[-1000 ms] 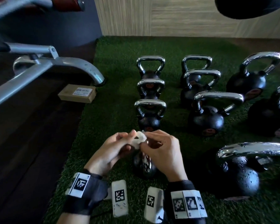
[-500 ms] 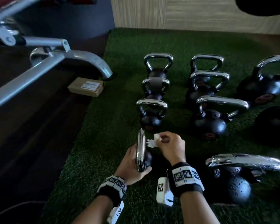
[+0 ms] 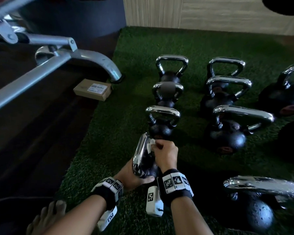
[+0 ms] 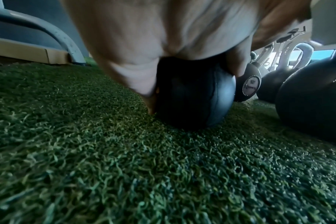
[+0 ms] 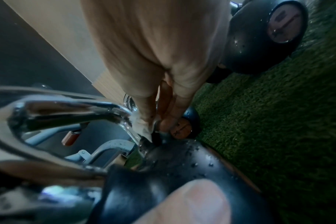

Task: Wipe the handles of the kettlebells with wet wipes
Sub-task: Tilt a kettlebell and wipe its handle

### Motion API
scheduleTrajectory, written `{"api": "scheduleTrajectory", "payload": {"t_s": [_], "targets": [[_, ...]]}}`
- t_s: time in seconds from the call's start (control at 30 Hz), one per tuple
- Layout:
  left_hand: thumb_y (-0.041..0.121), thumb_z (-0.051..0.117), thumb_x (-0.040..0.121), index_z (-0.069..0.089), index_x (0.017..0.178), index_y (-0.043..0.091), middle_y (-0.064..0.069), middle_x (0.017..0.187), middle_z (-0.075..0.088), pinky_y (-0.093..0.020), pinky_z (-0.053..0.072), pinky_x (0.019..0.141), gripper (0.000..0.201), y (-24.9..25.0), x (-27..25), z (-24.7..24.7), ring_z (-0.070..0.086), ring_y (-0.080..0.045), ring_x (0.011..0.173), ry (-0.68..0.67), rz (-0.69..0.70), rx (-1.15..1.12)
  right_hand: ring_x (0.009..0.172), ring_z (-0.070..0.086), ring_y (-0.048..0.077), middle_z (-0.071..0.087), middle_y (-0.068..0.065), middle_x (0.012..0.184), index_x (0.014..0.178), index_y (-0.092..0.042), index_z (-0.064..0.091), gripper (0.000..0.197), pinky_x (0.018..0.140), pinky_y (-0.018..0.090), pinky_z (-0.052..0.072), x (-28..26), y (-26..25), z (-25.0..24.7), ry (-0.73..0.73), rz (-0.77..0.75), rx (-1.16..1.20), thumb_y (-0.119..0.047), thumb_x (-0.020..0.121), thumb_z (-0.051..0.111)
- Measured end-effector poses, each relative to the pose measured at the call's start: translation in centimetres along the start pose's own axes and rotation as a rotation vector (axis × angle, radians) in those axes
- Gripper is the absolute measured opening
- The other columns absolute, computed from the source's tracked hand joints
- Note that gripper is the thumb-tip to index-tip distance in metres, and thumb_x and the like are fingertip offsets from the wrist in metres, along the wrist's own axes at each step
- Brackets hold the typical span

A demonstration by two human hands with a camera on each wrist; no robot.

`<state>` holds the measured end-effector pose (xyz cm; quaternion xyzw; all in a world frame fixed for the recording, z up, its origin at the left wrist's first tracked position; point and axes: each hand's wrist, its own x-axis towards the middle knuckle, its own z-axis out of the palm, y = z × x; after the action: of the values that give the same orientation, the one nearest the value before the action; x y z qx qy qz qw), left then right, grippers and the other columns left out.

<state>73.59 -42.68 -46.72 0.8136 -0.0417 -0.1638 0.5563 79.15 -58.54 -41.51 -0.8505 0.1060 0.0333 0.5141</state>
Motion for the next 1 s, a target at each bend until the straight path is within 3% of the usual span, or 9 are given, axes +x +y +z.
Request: {"api": "scheduleTrajectory", "payload": {"t_s": [0.07,0.17,0.3,0.37,0.5,0.63,0.77,0.9,1.0], "targets": [[0.013,0.088,0.078,0.062,0.129,0.025,0.011,0.124,0.073,-0.033,0.052,0.106,0.058,0.1,0.0,-0.2,0.067,-0.006,0.119,-0.006,-0.009,-0.012,0.082,0.065,0.003,0.077,-0.004,0.094,0.103,-0.021,0.081,0.016,0.067,-0.003,0.041,0.1,-0.7,0.3,0.057,-0.065,0.042,-0.016,0.094,0.070],[0.016,0.088,0.081,0.064,0.129,0.023,0.010,0.125,0.073,-0.028,0.051,0.105,0.053,-0.3,0.3,-0.7,0.066,-0.006,0.121,-0.054,0.003,-0.031,0.087,0.065,0.004,0.077,-0.003,0.098,0.109,-0.019,0.081,0.019,0.065,-0.007,0.038,0.4,-0.8,0.8,0.066,-0.063,0.061,-0.014,0.093,0.072],[0.027,0.087,0.082,0.063,0.132,0.022,0.009,0.129,0.071,-0.031,0.050,0.108,0.055,0.0,0.6,-1.3,0.063,-0.008,0.125,-0.050,0.019,-0.014,0.082,0.068,0.008,0.073,-0.007,0.082,0.103,-0.022,0.082,0.017,0.058,-0.006,0.038,1.6,-1.0,0.4,-0.007,-0.044,0.019,-0.015,0.093,0.071],[0.032,0.086,0.082,0.062,0.134,0.024,0.008,0.131,0.070,-0.037,0.049,0.111,0.058,-0.1,0.8,-1.4,0.062,-0.009,0.127,-0.059,0.009,-0.011,0.074,0.063,-0.006,0.067,-0.016,0.074,0.100,-0.023,0.082,0.012,0.063,-0.005,0.038,1.7,-1.7,0.3,0.024,-0.130,0.045,-0.019,0.093,0.073],[0.035,0.087,0.081,0.056,0.141,0.031,0.012,0.137,0.066,-0.041,0.046,0.115,0.068,-0.1,0.7,-1.3,0.059,-0.006,0.131,-0.103,-0.049,-0.018,0.086,0.065,-0.010,0.073,-0.015,0.091,0.101,-0.017,0.081,0.015,0.079,0.000,0.043,0.9,-2.5,0.2,0.016,-0.317,0.101,-0.013,0.088,0.078],[0.038,0.085,0.080,0.053,0.142,0.033,0.019,0.136,0.064,-0.029,0.045,0.115,0.071,0.3,0.4,-1.2,0.057,0.004,0.129,-0.116,-0.046,0.015,0.088,0.066,-0.008,0.074,-0.013,0.095,0.100,-0.020,0.083,0.020,0.082,0.001,0.043,2.1,-2.7,-0.7,-0.085,-0.329,0.057,-0.007,0.085,0.078],[0.044,0.088,0.071,0.054,0.138,0.037,0.020,0.131,0.065,-0.033,0.045,0.114,0.075,1.0,0.7,-1.2,0.058,0.006,0.124,-0.083,-0.061,0.050,0.083,0.064,-0.011,0.071,-0.012,0.089,0.098,-0.018,0.083,0.021,0.078,0.001,0.042,1.9,-3.3,-1.7,-0.108,-0.376,0.027,-0.006,0.082,0.081],[0.034,0.086,0.077,0.058,0.130,0.036,0.015,0.125,0.068,-0.028,0.046,0.110,0.061,1.3,0.7,-1.3,0.061,0.003,0.119,-0.115,-0.065,0.068,0.082,0.068,0.002,0.072,-0.007,0.085,0.094,-0.018,0.085,0.015,0.072,0.007,0.046,-0.7,-3.4,-2.4,-0.237,-0.437,0.010,-0.012,0.081,0.085],[0.036,0.087,0.076,0.055,0.134,0.037,0.018,0.127,0.066,-0.024,0.044,0.110,0.066,1.2,0.6,-1.3,0.058,0.009,0.118,-0.105,-0.103,0.066,0.076,0.067,-0.004,0.073,-0.009,0.084,0.094,-0.016,0.085,0.015,0.071,0.007,0.045,-0.2,-3.9,-2.5,-0.246,-0.377,0.013,-0.012,0.079,0.086]]}}
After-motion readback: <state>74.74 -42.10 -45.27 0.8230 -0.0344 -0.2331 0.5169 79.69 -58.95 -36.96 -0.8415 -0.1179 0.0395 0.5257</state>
